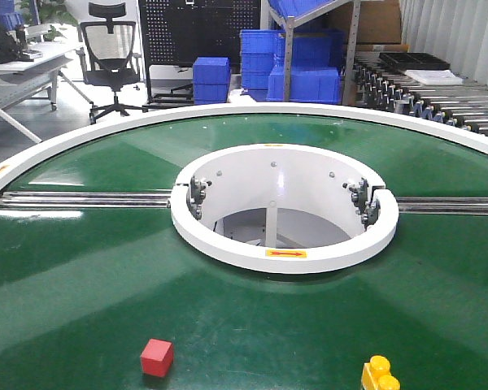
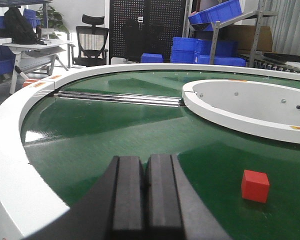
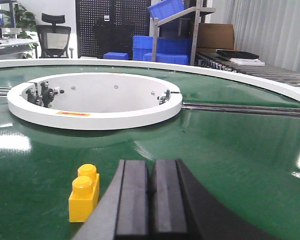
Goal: Pick red and yellow blocks into blue bin
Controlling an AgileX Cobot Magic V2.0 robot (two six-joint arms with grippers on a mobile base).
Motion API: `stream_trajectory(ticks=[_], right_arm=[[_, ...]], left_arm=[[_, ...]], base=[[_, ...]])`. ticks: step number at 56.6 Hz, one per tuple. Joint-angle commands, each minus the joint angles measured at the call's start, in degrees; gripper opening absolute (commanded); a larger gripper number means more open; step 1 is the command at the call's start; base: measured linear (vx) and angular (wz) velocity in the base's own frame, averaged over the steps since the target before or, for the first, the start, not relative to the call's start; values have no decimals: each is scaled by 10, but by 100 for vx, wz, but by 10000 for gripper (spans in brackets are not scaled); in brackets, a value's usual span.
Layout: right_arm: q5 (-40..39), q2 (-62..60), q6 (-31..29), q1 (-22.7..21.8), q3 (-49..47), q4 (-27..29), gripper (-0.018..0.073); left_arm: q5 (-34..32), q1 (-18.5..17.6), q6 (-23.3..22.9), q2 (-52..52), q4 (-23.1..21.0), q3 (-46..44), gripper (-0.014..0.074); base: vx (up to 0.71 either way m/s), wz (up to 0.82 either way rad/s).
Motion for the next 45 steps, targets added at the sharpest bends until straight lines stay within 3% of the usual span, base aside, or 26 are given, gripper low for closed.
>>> stream_trajectory(ticks=[1, 45], right_arm=[[-47, -6, -2, 0, 3, -2, -10], [-72, -6, -2, 0, 3, -2, -10]], left_arm=[[-46, -5, -2, -10, -2, -9, -6], [-67, -5, -2, -10, -2, -9, -6]], base=[[0, 0], [0, 0]])
